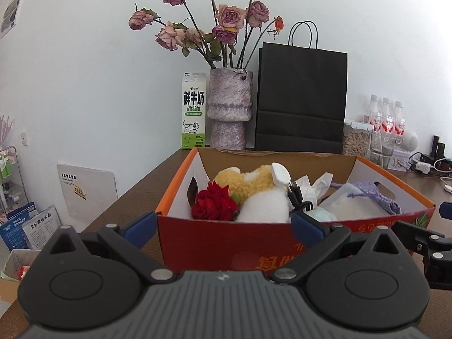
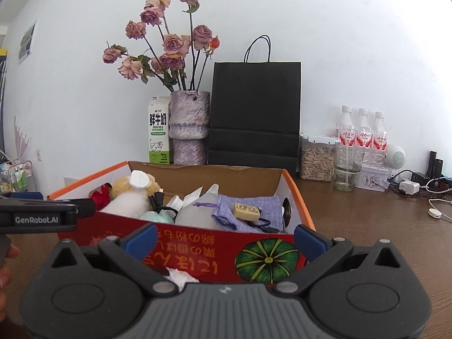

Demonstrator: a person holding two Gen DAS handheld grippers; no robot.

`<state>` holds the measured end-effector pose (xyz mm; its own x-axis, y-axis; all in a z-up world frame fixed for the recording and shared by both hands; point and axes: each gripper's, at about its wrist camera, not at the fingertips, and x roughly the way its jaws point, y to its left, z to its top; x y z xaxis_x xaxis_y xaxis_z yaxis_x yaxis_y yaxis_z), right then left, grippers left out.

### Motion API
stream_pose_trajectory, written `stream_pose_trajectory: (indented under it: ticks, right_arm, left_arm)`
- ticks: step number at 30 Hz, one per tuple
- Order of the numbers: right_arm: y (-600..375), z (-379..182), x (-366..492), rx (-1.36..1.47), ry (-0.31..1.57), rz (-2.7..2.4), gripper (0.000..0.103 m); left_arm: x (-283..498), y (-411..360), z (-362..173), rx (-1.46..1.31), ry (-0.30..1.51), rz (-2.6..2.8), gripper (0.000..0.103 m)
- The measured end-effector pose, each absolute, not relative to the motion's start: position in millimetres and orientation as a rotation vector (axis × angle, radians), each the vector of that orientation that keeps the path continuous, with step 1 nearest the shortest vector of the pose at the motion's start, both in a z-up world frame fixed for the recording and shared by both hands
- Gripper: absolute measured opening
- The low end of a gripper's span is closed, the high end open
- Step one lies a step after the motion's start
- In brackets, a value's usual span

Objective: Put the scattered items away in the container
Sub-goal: 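Withdraw both tools from the box toward the remaining items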

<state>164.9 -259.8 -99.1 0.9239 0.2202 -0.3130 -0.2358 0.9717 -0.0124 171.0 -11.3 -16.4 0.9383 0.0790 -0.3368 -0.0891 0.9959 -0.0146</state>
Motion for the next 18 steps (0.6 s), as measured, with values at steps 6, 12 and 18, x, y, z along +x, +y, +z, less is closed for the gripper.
stream_pose_trajectory:
  ticks: [6, 12, 18]
  right_arm:
    - [-252, -106, 155, -0.049, 0.373, 0.266, 0.103]
    - [-246, -111, 162, -0.054, 0.460, 0.243, 0.100]
    - [-240, -117, 184, -0.048, 0.547, 0.248, 0.082]
  left_arm:
    - [165, -10, -24, -0.015, 0.386, 0.102, 0.103]
    - [164, 3, -26, -0.076, 0.426, 0.111, 0.103]
    - [166, 13, -30, -0.107, 0.480, 0.138, 0.103]
